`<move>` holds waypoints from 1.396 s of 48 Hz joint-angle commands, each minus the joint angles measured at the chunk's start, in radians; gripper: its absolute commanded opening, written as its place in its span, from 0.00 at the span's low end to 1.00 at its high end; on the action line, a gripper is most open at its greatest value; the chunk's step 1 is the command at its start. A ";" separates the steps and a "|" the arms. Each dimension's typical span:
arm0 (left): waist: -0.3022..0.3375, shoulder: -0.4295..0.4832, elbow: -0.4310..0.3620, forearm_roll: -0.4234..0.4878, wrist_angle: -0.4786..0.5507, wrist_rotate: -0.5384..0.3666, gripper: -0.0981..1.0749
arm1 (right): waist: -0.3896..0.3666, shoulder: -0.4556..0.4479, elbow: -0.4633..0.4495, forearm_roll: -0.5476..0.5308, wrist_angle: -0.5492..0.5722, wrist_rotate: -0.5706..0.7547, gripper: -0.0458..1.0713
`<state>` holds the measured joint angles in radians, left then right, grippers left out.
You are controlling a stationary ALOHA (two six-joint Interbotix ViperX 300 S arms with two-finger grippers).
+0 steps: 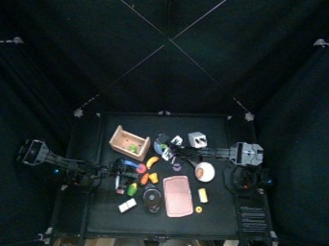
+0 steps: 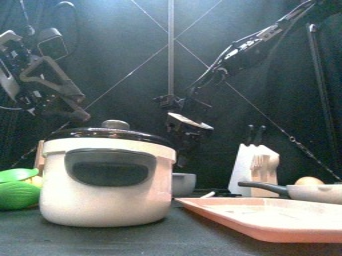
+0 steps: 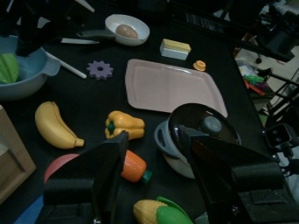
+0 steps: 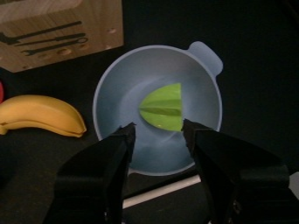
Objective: Grab knife sharpener
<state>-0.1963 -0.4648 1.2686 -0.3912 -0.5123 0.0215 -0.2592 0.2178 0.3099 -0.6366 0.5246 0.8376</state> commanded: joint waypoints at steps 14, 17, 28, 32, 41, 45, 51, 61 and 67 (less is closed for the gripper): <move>0.002 0.002 -0.011 -0.008 -0.011 0.000 0.82 | -0.037 -0.115 -0.003 0.138 0.044 0.005 0.79; 0.002 0.002 -0.009 -0.008 -0.011 0.000 0.82 | -0.043 -0.133 0.006 0.160 0.057 0.005 0.79; -0.006 0.002 -0.002 -0.006 -0.011 0.000 0.82 | -0.057 -0.215 0.075 0.204 0.100 0.006 0.79; -0.006 0.002 -0.002 -0.006 -0.011 0.000 0.82 | -0.078 -0.222 0.103 0.222 0.098 0.017 0.79; -0.005 0.002 -0.003 -0.005 -0.011 0.003 0.82 | -0.156 -0.207 0.126 0.218 0.066 0.129 0.79; 0.000 0.002 -0.005 -0.005 -0.011 0.003 0.82 | -0.187 -0.193 0.115 0.221 0.057 0.169 0.79; 0.005 0.002 -0.005 -0.005 -0.011 0.003 0.82 | -0.206 -0.170 0.078 0.221 0.054 0.204 0.79; 0.005 0.002 -0.002 -0.006 -0.011 0.000 0.82 | -0.206 -0.112 -0.034 0.245 0.140 0.239 0.79; 0.005 0.002 -0.002 -0.006 -0.011 0.000 0.82 | -0.199 -0.054 -0.094 0.255 0.272 0.242 0.79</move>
<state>-0.1933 -0.4648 1.2793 -0.3988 -0.5139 0.0230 -0.4617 0.1519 0.2792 -0.3850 0.7118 1.0769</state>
